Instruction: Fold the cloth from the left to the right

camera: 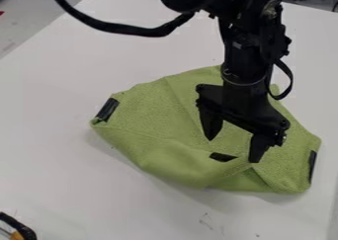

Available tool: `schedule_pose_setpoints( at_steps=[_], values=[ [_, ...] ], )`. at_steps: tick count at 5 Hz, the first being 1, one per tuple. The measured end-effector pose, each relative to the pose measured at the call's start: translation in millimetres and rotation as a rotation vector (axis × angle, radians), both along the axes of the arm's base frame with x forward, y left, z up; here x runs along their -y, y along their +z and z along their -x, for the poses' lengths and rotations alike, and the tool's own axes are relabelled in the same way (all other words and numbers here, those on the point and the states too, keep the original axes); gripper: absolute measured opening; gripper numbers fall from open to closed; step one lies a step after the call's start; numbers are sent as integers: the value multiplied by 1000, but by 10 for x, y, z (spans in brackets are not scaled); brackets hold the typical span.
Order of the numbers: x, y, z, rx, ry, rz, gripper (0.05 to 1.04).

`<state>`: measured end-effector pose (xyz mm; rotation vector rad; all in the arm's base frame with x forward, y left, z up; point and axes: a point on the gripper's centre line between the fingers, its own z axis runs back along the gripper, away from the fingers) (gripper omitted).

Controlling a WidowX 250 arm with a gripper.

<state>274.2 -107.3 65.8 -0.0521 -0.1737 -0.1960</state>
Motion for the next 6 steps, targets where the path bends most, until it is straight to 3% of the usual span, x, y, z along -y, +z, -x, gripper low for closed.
schedule_pose_setpoints(
  at_steps=[1,2,3,4,5,6],
  values=[
    [-14,-77,32,-33,1,-14,1000],
    [-185,29,24,-40,34,-44,1000],
    [-410,256,-37,-12,76,-59,1000],
    [-789,301,-74,16,120,-60,1000],
    [-1227,159,-48,58,155,-46,1000],
    [-1525,-84,-34,54,174,-24,1000]
  ],
)
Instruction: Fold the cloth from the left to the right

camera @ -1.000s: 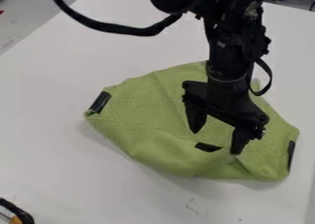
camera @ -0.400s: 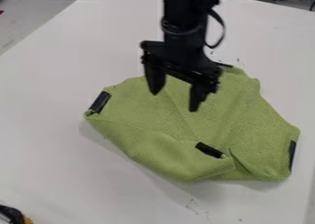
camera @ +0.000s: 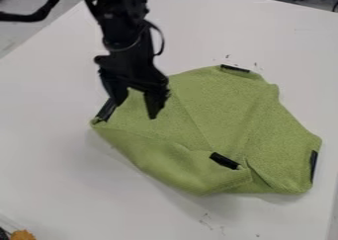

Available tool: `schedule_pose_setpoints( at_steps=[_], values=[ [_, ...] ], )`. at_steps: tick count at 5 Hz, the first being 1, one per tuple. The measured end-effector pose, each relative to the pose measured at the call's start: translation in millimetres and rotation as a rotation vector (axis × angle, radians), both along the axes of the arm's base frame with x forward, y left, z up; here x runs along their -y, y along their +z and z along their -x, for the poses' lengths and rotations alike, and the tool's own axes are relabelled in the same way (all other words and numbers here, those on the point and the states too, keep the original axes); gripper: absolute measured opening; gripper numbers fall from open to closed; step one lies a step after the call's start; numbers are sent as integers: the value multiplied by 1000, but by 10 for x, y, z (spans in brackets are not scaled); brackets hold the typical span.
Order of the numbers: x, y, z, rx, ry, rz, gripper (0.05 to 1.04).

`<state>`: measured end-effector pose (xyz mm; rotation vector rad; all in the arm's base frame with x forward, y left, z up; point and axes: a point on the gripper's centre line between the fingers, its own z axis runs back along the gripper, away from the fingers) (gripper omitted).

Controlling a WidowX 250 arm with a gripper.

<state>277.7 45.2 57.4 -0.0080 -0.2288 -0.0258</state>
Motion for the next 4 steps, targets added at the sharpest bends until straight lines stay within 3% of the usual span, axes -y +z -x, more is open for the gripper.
schedule_pose_setpoints(
  at_steps=[1,3,4],
  values=[
    [-237,-149,-29,29,8,14,1000],
    [-590,-444,-167,17,-6,29,1000],
    [-660,-493,-272,8,-23,26,950]
  ],
)
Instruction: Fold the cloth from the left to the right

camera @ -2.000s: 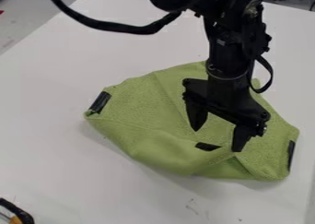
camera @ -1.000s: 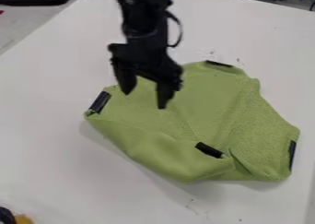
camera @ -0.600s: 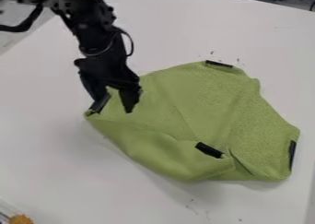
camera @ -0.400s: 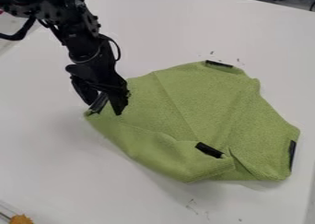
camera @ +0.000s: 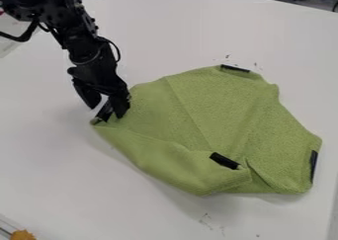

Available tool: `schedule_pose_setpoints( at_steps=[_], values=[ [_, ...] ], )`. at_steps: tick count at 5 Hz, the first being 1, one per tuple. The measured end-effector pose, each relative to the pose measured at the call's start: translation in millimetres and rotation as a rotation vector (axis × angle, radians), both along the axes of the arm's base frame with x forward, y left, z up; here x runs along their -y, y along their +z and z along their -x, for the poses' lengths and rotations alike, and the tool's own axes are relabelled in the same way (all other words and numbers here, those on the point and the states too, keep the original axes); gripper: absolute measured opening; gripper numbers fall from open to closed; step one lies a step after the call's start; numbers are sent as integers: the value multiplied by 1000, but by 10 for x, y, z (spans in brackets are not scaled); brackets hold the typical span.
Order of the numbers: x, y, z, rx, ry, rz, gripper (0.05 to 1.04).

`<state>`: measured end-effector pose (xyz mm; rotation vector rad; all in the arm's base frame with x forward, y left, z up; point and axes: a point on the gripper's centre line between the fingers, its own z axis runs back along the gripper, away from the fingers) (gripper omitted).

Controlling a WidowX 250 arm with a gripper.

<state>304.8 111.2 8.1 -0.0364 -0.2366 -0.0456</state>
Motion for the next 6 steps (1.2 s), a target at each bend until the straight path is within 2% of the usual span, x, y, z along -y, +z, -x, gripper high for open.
schedule_pose_setpoints(
  at_steps=[2,3,4,5,6],
  values=[
    [-5,-22,4,-38,-9,8,371],
    [12,-26,57,-71,-22,16,168],
    [-6,145,63,-86,-66,-35,78],
    [106,573,-111,-26,-89,-118,66],
    [542,858,-180,-4,-104,-156,66]
  ],
)
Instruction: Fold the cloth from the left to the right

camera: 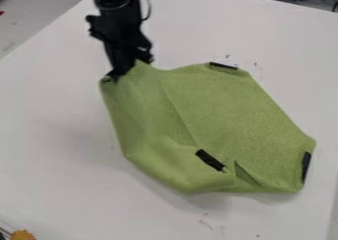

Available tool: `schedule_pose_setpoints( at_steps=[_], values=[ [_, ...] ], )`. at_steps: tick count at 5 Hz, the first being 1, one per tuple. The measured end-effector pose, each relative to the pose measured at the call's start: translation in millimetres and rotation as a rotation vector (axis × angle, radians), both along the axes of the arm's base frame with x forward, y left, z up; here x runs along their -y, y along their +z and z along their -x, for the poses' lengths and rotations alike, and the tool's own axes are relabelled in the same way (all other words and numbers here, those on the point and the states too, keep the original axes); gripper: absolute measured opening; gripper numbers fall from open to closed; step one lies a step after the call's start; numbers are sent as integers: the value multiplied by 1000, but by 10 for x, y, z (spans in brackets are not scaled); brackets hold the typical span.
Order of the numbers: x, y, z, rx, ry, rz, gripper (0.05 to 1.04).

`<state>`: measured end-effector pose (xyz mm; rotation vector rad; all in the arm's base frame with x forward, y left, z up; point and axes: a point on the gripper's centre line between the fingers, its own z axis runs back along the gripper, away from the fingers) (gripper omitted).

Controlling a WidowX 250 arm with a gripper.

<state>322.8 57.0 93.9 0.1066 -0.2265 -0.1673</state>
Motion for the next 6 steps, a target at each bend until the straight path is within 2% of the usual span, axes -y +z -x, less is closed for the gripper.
schedule_pose_setpoints(
  at_steps=[1,2,3,4,5,6],
  values=[
    [430,83,-55,7,8,14,66],
    [990,-3,-95,24,-47,54,66],
    [1412,-375,-102,-23,-83,110,66],
    [1647,-573,-202,-5,-117,155,90],
    [1726,-705,-224,-5,-133,178,251],
    [1833,-585,-272,-11,-160,150,520]
  ],
)
